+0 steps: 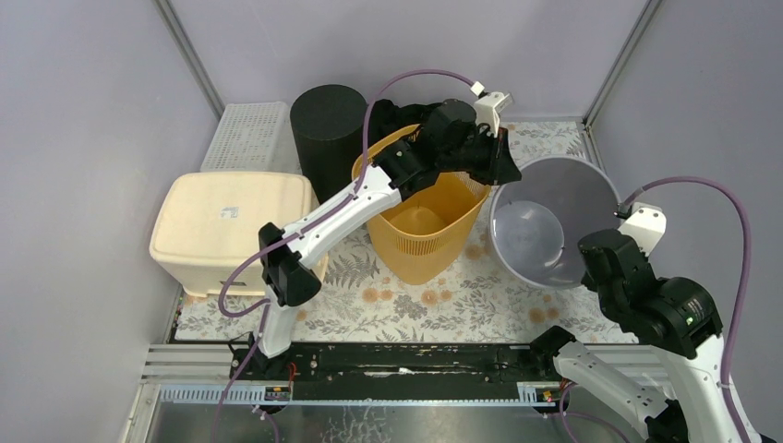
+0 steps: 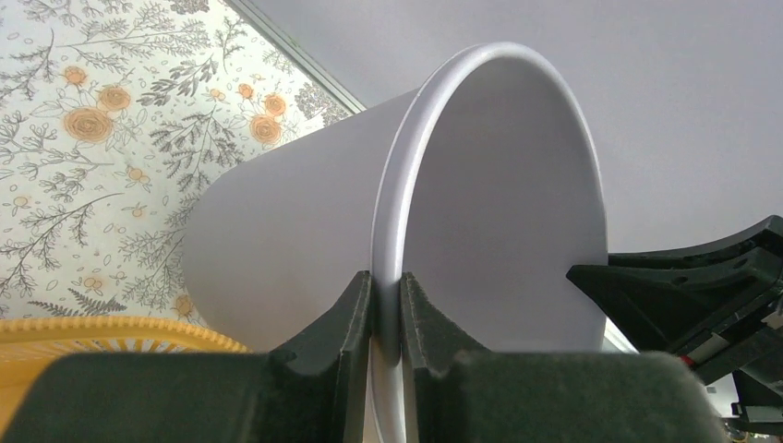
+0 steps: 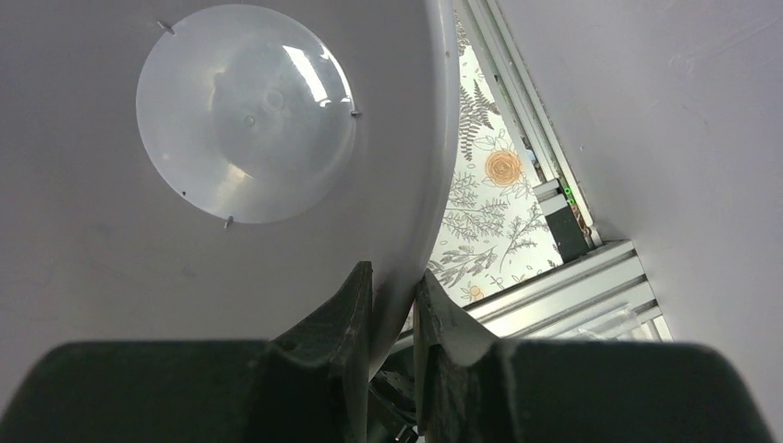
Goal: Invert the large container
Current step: Place the container at the center of the board.
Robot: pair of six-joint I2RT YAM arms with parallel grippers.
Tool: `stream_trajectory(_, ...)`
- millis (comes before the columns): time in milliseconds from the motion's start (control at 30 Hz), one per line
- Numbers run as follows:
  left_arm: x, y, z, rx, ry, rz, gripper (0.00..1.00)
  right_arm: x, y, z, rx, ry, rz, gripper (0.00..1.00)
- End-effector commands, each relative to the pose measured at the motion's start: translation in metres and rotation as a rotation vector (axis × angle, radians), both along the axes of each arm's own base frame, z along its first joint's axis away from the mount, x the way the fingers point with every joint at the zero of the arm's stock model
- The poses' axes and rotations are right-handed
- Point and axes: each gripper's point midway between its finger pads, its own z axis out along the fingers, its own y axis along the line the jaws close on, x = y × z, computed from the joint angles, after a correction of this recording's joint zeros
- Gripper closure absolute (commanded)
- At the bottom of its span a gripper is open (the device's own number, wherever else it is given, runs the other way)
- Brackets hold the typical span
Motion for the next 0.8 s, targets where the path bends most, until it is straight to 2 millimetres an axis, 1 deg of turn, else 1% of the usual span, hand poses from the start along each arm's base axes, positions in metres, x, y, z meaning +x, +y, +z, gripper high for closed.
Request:
stream_trajectory(0, -0.084, -0.048, 0.047, -0.190, -0.029, -0.304, 0.79, 0.026, 0.062, 0.021, 0.236, -0.080, 0.191, 1.00)
stream_trajectory(67, -0.082, -0.048, 0.041, -0.179, -0.031, -0.295, 0.74, 0.025, 0.061, 0.020, 0.235, -0.077, 0.188, 1.00)
stream_trajectory(233, -0.075, -0.048, 0.030, -0.149, -0.045, -0.264, 0.53, 0.025, 0.061, 0.013, 0.236, -0.069, 0.181, 1.00)
stream_trajectory(333, -0.069, -0.050, 0.022, -0.131, -0.059, -0.249, 0.43, 0.023, 0.061, 0.008, 0.243, -0.063, 0.179, 1.00)
stream_trajectory(367, -0.066, -0.051, 0.020, -0.127, -0.064, -0.244, 0.41, 0.022, 0.061, 0.008, 0.245, -0.062, 0.177, 1.00)
stream_trajectory(433, -0.063, -0.053, 0.015, -0.121, -0.064, -0.239, 0.35, 0.021, 0.060, 0.009, 0.249, -0.064, 0.173, 1.00)
stream_trajectory(500, -0.058, -0.053, 0.012, -0.118, -0.066, -0.232, 0.27, 0.019, 0.057, 0.011, 0.246, -0.067, 0.165, 1.00)
stream_trajectory(633, -0.048, -0.049, 0.015, -0.113, -0.087, -0.200, 0.10, 0.014, 0.048, 0.012, 0.227, -0.068, 0.143, 1.00)
stream_trajectory(667, -0.045, -0.046, 0.017, -0.114, -0.093, -0.191, 0.03, 0.013, 0.047, 0.011, 0.223, -0.068, 0.139, 1.00)
stream_trajectory(700, -0.043, -0.045, 0.018, -0.112, -0.098, -0.184, 0.00, 0.012, 0.046, 0.011, 0.224, -0.068, 0.137, 1.00)
stream_trajectory(767, -0.037, -0.039, 0.023, -0.113, -0.111, -0.163, 0.00, 0.012, 0.046, 0.009, 0.219, -0.063, 0.135, 1.00)
